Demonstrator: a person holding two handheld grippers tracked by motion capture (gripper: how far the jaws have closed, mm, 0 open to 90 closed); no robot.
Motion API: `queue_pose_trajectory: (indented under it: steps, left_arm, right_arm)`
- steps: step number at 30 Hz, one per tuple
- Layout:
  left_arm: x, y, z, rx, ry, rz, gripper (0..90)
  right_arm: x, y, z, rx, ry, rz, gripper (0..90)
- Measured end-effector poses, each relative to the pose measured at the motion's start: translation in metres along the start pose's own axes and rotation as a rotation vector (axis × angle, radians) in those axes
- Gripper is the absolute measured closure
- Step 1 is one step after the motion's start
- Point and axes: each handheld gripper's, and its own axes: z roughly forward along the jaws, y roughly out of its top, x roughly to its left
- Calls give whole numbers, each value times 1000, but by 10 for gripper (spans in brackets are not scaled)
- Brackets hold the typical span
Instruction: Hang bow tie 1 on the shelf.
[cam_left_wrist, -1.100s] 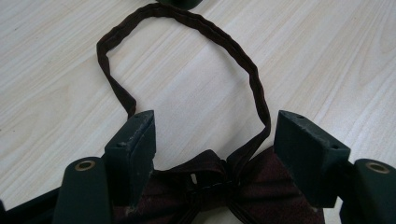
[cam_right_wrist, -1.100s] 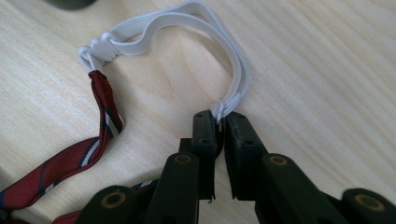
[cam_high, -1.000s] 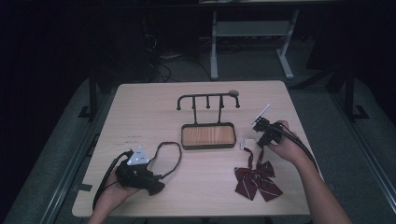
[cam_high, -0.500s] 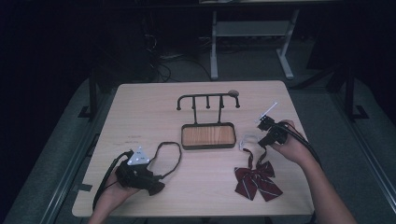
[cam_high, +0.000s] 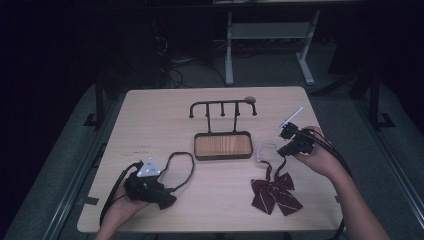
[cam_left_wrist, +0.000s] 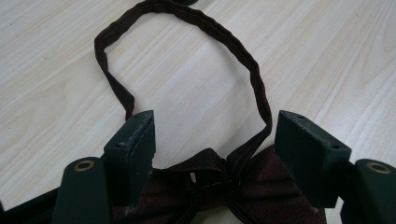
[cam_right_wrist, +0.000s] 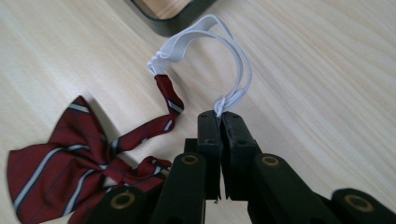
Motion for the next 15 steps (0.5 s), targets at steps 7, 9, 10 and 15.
queue_pose_trajectory:
  steps: [7, 9, 10, 15]
  left_arm:
    - [0, 0, 0, -1, 0, 3, 299]
    - [0, 0, 0, -2, 0, 3, 298]
    - [0, 0, 0, -2, 0, 3, 298]
    - [1, 0, 0, 2, -4, 2, 298]
  right_arm:
    - [8, 3, -11, -6, 6, -34, 867]
    - [10, 4, -13, -6, 10, -40, 867]
    - [10, 5, -14, -4, 12, -42, 868]
    - [13, 7, -19, -5, 29, -57, 867]
